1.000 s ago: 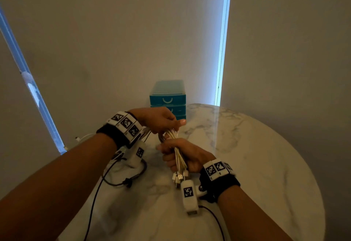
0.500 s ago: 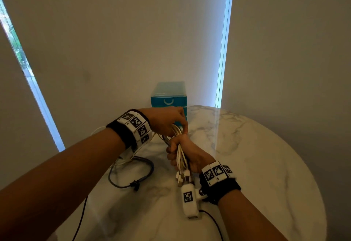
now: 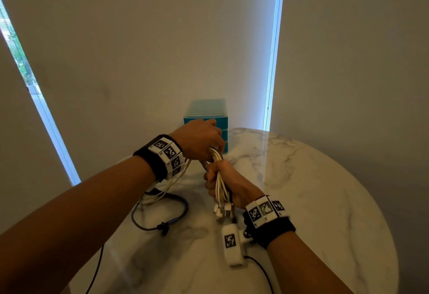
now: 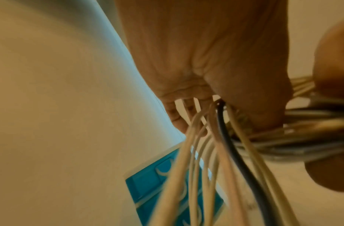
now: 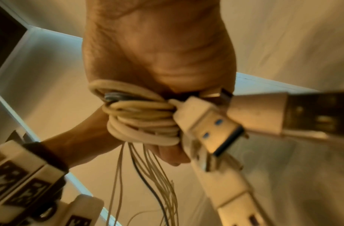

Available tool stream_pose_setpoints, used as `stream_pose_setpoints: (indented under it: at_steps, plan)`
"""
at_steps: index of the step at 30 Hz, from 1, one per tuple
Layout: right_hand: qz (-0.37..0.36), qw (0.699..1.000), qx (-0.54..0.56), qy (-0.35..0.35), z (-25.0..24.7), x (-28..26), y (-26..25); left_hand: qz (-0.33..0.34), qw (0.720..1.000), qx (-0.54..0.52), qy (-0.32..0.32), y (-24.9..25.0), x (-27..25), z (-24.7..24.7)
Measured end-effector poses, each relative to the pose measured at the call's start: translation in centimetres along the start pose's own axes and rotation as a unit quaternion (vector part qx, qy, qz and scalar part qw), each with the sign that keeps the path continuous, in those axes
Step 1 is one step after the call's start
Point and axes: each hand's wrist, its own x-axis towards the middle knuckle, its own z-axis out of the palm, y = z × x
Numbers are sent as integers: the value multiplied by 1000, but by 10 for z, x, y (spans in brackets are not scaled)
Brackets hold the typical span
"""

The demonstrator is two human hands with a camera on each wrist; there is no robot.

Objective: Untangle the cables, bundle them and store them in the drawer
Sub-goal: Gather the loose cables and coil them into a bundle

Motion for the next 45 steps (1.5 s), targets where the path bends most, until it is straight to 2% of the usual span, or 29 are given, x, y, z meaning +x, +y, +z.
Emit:
stream_pose_setpoints:
  at_steps: [3, 6, 9, 11, 13, 16, 18, 20, 22, 24, 28, 31, 35, 38, 41, 45]
  plan:
    - [-9, 1000, 12, -12, 5, 2, 1, -38, 996, -81, -11, 2, 4, 12]
    - [-30, 999, 20, -5, 4, 4, 3, -68, 974, -218, 1, 2, 10, 19]
    - [-38, 999, 1, -36, 7, 4, 3, -73, 964, -255, -12, 3, 13, 10]
    - [-70, 997, -18, -28, 7, 8, 4, -67, 968, -239, -17, 3, 13, 4]
    - [-124, 987, -106, 15, 1, 12, 3, -52, 975, -217, -6, 5, 12, -1]
    - [-167, 941, -290, 45, -9, 14, -2, -28, 986, -161, 33, 9, 7, -5]
    - [-198, 911, -355, 72, -12, 10, -7, -19, 992, -117, 48, 11, 4, -9]
    - [-230, 912, -334, 57, -12, 3, -8, -19, 996, -65, 61, 12, 4, -11]
    - [-256, 928, -269, -1, -11, -3, -6, -22, 998, -11, 63, 15, 7, -12]
    - [-271, 930, -244, -35, -11, -5, -4, -13, 998, 31, 53, 16, 10, -12]
    - [-237, 954, -160, -86, -9, -11, -5, 16, 996, 65, 56, 13, 15, -10]
    - [-213, 959, -171, -81, -10, -12, -4, 26, 995, 59, 81, 11, 17, -5]
    - [-174, 964, -177, -100, -20, -10, -3, 7, 998, 26, 53, 10, 13, 4]
    - [-143, 965, -189, -115, -20, -10, -3, 1, 998, -5, 59, 9, 10, 8]
    - [-107, 977, -136, -123, -15, -11, -6, 4, 998, -34, 50, 6, 7, 7]
    - [-57, 982, -42, -174, -12, -12, -10, 24, 996, -66, 47, -1, 7, 5]
